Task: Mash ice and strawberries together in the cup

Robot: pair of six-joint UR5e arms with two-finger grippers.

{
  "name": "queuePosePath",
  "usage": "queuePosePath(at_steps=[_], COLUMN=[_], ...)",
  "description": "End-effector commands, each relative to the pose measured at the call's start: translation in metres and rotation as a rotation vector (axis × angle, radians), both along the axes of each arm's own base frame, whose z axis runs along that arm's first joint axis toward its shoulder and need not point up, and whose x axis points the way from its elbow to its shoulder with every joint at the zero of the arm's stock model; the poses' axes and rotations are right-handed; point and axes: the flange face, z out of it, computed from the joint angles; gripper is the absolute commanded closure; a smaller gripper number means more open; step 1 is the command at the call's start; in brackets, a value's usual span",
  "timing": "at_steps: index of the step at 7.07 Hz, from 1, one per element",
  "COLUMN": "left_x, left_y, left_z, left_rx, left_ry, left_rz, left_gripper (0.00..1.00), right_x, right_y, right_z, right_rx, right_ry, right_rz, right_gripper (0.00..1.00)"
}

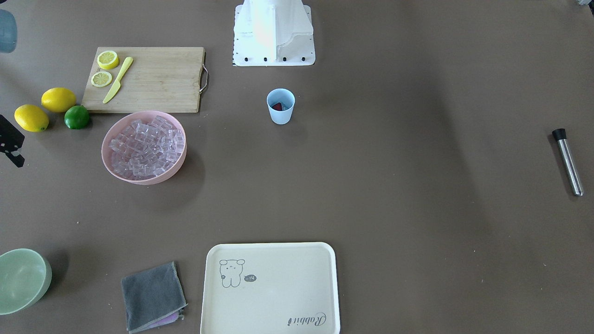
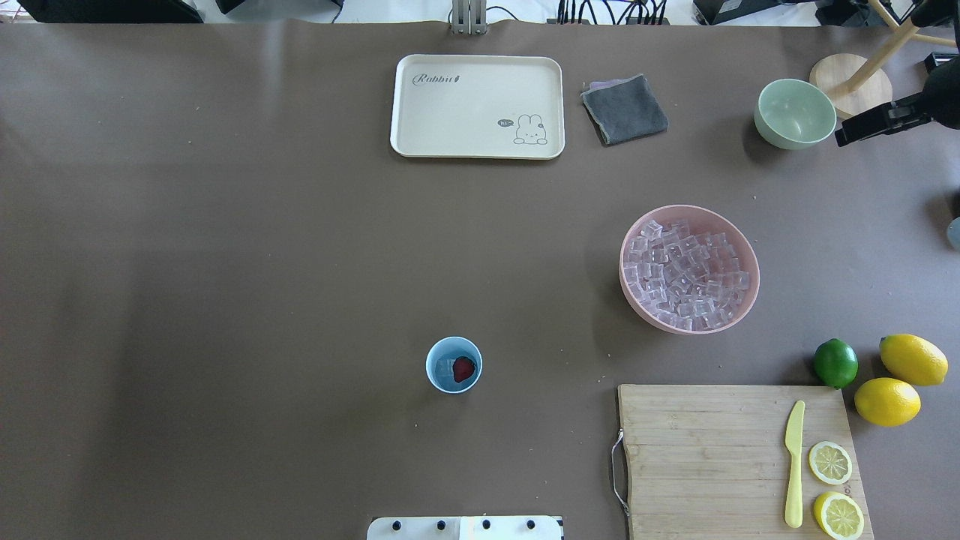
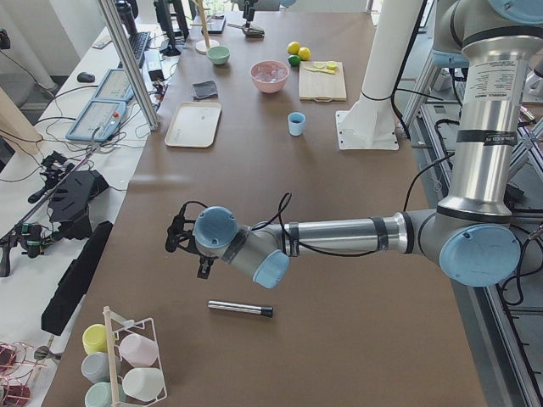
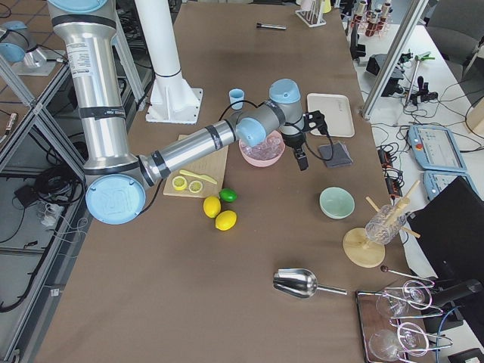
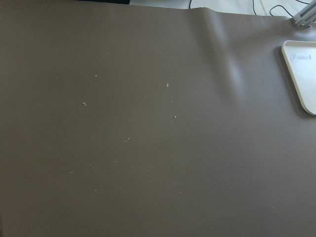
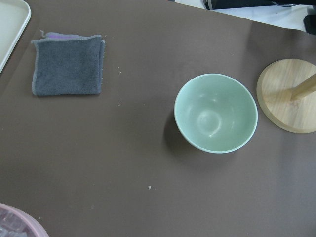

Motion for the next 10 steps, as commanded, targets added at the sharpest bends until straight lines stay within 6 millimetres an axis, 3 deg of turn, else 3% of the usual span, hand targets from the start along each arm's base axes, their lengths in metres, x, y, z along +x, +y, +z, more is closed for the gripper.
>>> queuePosePath(at_steps=[1,2,3,5,6,10], left_x=[0.006,0.009,0.013,0.032,0.057,0.094], left_y=[-0.025,-0.035,-0.049,-0.07,-0.073,-0.065], left_z=[0.039,0.046,0.039,0.053,0.065,0.09], left_rx=[-0.072,-0.106,-0.135,-0.147,-0.131,-0.145], left_ry=[-0.119,-0.127,-0.13,-0.148,-0.215,-0.321], left_rz=[0.017,0.042,0.055,0.113,0.167,0.222], left_gripper=[0.03,0.03,0.03,0.03,0.03,0.03], right_x=[0.043,0.043,0.044,0.043,0.043,0.044], right_y=[-0.005,-0.007,-0.007,-0.011,-0.01,-0.017], right_z=[0.005,0.006,0.006,0.017,0.017,0.021], right_rx=[0.043,0.045,0.049,0.038,0.039,0.047], right_ry=[0.017,0.024,0.028,0.032,0.032,0.079], right_rz=[-0.006,-0.001,0.0,-0.001,-0.002,0.029], right_gripper=[0.0,0.0,0.0,0.0,0.0,0.0])
